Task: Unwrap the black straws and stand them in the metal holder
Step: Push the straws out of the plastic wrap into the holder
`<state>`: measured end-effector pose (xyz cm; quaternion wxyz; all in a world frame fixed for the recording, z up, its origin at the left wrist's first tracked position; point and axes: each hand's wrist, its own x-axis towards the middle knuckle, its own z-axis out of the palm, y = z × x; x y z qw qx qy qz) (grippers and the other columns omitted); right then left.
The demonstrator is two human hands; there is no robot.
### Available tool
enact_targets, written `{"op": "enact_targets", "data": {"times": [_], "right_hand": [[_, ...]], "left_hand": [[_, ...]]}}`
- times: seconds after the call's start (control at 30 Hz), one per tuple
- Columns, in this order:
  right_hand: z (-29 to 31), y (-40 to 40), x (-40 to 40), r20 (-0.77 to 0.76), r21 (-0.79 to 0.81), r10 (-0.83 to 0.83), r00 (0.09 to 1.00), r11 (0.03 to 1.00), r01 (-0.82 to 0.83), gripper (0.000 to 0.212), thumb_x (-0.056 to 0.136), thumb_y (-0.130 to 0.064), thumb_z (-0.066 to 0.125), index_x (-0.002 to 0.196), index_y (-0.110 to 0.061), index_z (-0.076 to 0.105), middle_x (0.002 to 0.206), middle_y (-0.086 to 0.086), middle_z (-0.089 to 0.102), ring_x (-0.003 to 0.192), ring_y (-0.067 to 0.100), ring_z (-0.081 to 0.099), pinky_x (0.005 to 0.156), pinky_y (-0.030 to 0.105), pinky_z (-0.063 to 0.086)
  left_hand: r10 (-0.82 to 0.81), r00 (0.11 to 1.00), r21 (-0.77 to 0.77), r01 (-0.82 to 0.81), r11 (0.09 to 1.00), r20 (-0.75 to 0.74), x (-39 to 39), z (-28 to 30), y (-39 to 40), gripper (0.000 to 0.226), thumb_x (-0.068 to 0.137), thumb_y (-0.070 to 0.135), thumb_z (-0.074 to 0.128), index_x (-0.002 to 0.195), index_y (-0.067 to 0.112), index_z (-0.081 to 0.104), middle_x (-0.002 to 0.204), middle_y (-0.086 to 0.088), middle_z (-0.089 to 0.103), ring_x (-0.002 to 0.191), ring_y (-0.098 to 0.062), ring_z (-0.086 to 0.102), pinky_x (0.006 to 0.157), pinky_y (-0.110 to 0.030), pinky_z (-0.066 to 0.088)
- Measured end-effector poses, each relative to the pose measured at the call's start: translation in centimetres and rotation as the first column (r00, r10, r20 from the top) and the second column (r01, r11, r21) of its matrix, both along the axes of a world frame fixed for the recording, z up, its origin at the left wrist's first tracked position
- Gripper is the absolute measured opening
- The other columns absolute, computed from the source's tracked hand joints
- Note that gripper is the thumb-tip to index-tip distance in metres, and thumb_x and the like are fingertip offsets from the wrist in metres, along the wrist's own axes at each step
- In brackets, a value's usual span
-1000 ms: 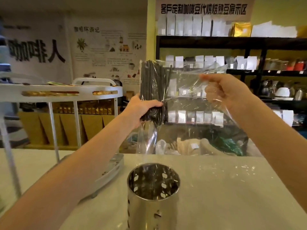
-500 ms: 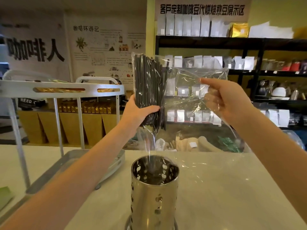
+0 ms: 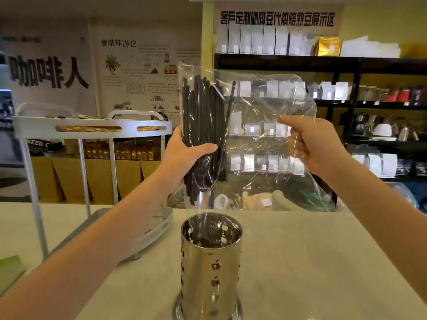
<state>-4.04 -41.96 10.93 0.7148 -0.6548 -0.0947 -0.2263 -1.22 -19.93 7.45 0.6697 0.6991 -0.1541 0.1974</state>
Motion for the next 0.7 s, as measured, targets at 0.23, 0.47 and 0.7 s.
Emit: {"op": "enact_targets", "data": {"times": [0.23, 0.47, 0.7], "right_hand": [[-0.3, 0.3, 0.4, 0.083, -0.048, -0.068, 0.994, 0.996, 0.072, 0.004, 0.082, -0.02, 0.065, 0.08, -0.018, 0.067, 0.048, -0.002, 0.037, 0.034, 0.006, 0.031, 0.032, 0.014, 0.027], [-1.0, 0.2, 0.8, 0.154, -0.055, -0.048, 0.987, 0.997, 0.057, 0.009, 0.083, -0.018, 0.063, 0.076, -0.02, 0.068, 0.032, -0.01, 0.035, 0.029, 0.007, 0.026, 0.031, 0.016, 0.023], [-1.6, 0.3, 1.3, 0.181, -0.108, -0.118, 0.976, 0.984, 0.139, 0.009, 0.081, -0.026, 0.065, 0.086, -0.019, 0.068, 0.03, -0.009, 0.038, 0.028, 0.006, 0.027, 0.032, 0.014, 0.027]], "left_hand": [[-0.04, 0.999, 0.066, 0.039, 0.997, 0.016, -0.4, 0.9, 1.0, 0.057, 0.069, 0.013, 0.073, 0.117, 0.023, 0.044, 0.103, 0.001, 0.06, 0.094, -0.013, 0.059, 0.077, -0.027, 0.048], [-0.058, 0.995, 0.054, 0.053, 0.997, 0.082, -0.7, -0.1, 1.0, 0.059, 0.069, 0.013, 0.073, 0.119, 0.023, 0.044, 0.102, 0.005, 0.061, 0.09, -0.006, 0.061, 0.068, -0.016, 0.049], [-0.012, 0.997, 0.025, 0.01, 1.0, 0.072, -0.8, -1.2, 0.6, 0.058, 0.068, 0.013, 0.074, 0.116, 0.024, 0.045, 0.102, 0.007, 0.06, 0.092, -0.005, 0.058, 0.069, -0.019, 0.045]]}}
